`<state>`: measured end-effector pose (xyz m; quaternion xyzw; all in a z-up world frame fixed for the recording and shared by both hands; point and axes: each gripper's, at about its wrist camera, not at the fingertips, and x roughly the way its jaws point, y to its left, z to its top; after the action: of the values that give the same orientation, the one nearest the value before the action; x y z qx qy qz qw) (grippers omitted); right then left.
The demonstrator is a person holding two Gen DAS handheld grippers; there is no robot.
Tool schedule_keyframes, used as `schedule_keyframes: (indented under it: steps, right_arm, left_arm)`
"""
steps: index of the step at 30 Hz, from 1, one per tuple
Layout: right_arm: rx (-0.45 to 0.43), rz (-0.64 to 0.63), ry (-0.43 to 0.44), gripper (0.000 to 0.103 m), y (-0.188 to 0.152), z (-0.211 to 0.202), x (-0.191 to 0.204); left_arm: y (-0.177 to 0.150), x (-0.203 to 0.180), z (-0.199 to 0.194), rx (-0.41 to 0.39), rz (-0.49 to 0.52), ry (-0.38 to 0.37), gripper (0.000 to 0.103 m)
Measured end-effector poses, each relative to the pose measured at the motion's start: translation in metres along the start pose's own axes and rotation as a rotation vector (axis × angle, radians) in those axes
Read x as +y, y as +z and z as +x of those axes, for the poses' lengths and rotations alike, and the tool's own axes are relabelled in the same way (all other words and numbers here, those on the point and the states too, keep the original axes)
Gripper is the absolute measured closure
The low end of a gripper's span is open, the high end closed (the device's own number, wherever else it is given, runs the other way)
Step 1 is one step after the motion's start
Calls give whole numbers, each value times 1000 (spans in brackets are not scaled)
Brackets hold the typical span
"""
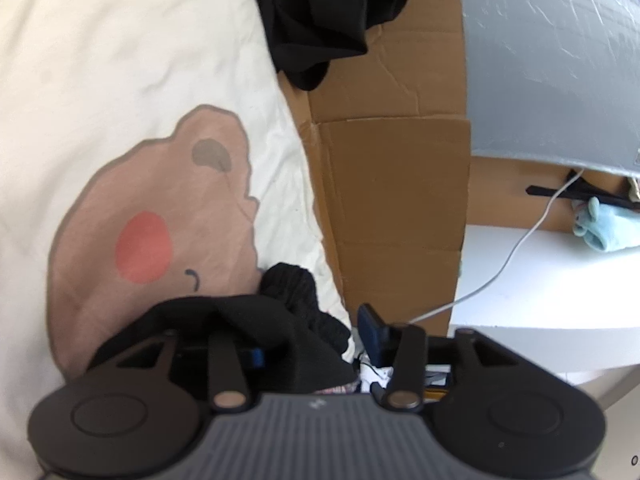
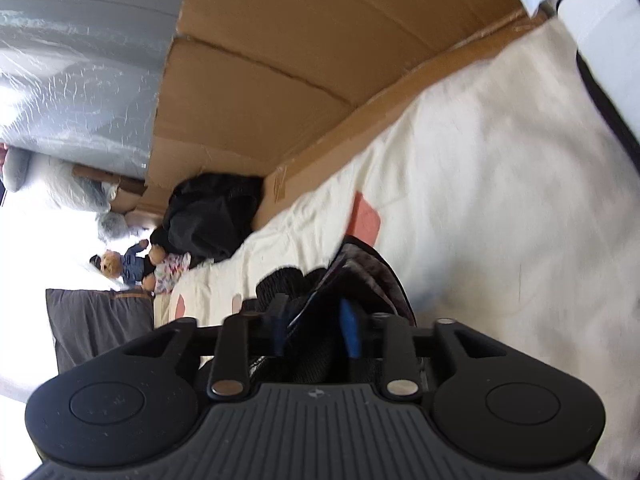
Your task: Fold clothes
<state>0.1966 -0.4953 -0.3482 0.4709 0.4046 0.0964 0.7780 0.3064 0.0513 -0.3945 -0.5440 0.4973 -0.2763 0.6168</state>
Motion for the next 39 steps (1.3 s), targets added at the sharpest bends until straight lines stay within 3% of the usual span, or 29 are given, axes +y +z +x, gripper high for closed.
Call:
schedule_keyframes:
  steps: [2,12,16,27,39]
  right_arm:
    - [-20,-11,-2,65,2,-2,1]
    - [-24,-53,-19,64,-2,-5,3]
    - [-14,-84,-34,64,-7,-7,4]
    - [-16,-149,-113,62,-12,-11,-2]
    - [23,-212,-155,62,-13,15,2]
  left_arm:
    - [1,-1,-1,-3,-19,-27,41]
    - [8,-10,-13,-78,1,-38,37]
    - [9,-18,-20,-89,98,27,36]
    - [-15,-40,-4,-13,547,302,37]
    - [-14,-32,30,43,633,378,37]
